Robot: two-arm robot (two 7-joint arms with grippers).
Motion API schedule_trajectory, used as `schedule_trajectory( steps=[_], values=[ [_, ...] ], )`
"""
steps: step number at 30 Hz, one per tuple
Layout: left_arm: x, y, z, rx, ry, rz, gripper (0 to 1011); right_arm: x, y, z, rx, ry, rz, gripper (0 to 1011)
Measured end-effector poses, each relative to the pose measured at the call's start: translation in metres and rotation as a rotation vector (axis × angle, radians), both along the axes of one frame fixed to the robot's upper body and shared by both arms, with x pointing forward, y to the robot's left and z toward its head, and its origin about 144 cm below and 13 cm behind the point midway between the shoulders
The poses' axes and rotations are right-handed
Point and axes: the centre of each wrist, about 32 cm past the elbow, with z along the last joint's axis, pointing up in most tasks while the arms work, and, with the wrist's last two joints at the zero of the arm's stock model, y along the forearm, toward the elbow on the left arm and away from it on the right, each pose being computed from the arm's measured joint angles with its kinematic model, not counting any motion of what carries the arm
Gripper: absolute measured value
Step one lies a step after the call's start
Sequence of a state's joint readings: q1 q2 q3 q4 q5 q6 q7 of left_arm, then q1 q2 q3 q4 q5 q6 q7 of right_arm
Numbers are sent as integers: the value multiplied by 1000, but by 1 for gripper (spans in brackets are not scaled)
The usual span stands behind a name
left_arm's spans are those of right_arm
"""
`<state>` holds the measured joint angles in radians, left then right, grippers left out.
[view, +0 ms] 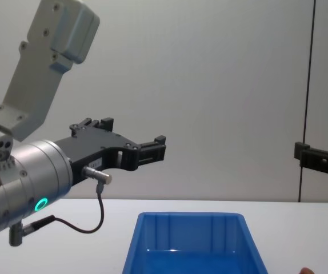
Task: Pick up the two dolls from the table and place them into the box.
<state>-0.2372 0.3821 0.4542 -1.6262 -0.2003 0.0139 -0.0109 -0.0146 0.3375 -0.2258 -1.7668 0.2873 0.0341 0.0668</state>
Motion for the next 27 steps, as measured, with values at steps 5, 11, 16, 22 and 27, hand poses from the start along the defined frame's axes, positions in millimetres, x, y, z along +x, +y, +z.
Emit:
schedule_trajectory(
  steps=[5,11,16,22,27],
  values=[
    [0,0,0,0,0,0,1001,0,0,0,0,0,0,1001],
    [0,0,0,0,0,0,1001,0,0,0,0,0,0,1000],
    [0,0,0,0,0,0,1001,0,0,0,0,0,0,1000],
    [0,0,0,0,0,0,1001,0,0,0,0,0,0,1001],
    [0,0,0,0,0,0,1001,1,-1,0,-2,1,-1,1000]
  ],
)
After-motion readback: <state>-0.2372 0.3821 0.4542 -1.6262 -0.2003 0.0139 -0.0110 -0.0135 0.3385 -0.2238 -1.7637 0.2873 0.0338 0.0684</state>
